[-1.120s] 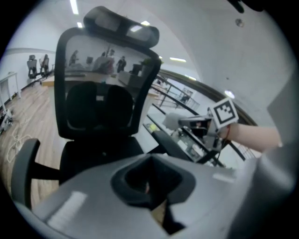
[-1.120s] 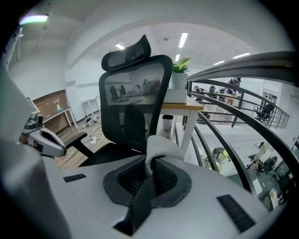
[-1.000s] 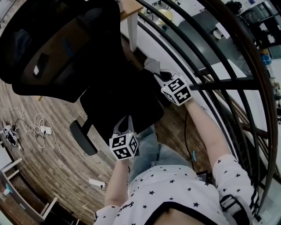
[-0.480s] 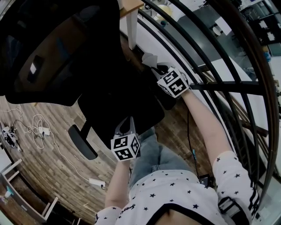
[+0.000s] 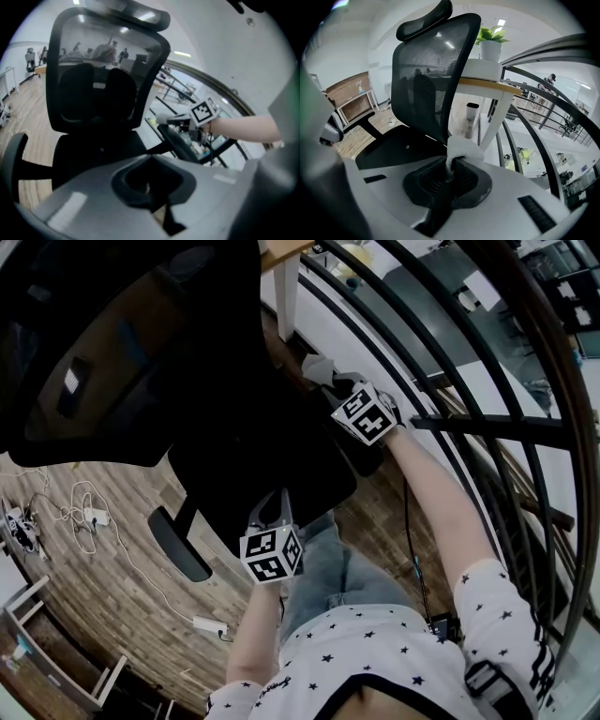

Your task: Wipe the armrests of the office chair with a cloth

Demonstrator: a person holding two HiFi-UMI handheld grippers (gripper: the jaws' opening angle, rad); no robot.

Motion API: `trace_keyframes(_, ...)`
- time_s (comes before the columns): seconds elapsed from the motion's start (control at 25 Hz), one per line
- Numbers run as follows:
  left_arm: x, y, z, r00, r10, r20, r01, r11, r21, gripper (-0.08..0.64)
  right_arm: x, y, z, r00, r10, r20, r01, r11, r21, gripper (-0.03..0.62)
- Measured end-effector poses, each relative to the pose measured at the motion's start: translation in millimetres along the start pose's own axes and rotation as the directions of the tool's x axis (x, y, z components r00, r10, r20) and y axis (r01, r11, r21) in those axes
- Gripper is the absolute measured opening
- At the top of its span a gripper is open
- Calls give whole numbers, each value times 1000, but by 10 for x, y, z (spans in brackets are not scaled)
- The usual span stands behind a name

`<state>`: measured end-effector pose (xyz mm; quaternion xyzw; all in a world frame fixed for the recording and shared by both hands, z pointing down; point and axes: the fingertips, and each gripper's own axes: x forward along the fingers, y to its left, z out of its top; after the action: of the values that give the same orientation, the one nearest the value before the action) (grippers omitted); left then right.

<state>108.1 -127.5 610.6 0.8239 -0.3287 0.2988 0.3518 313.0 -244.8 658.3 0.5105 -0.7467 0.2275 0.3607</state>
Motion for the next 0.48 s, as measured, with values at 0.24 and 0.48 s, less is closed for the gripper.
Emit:
trace_keyframes(0.24, 26, 9, -6, 1000, 1, -3, -1, 1000, -4, 6, 81, 73, -135, 999, 24, -35, -24, 1000, -3, 31)
trace_keyframes(0.48, 10, 29, -20, 1000, 4, -4, -4, 1000, -5, 6, 98, 68, -127, 999, 29, -18, -29, 999, 42, 31)
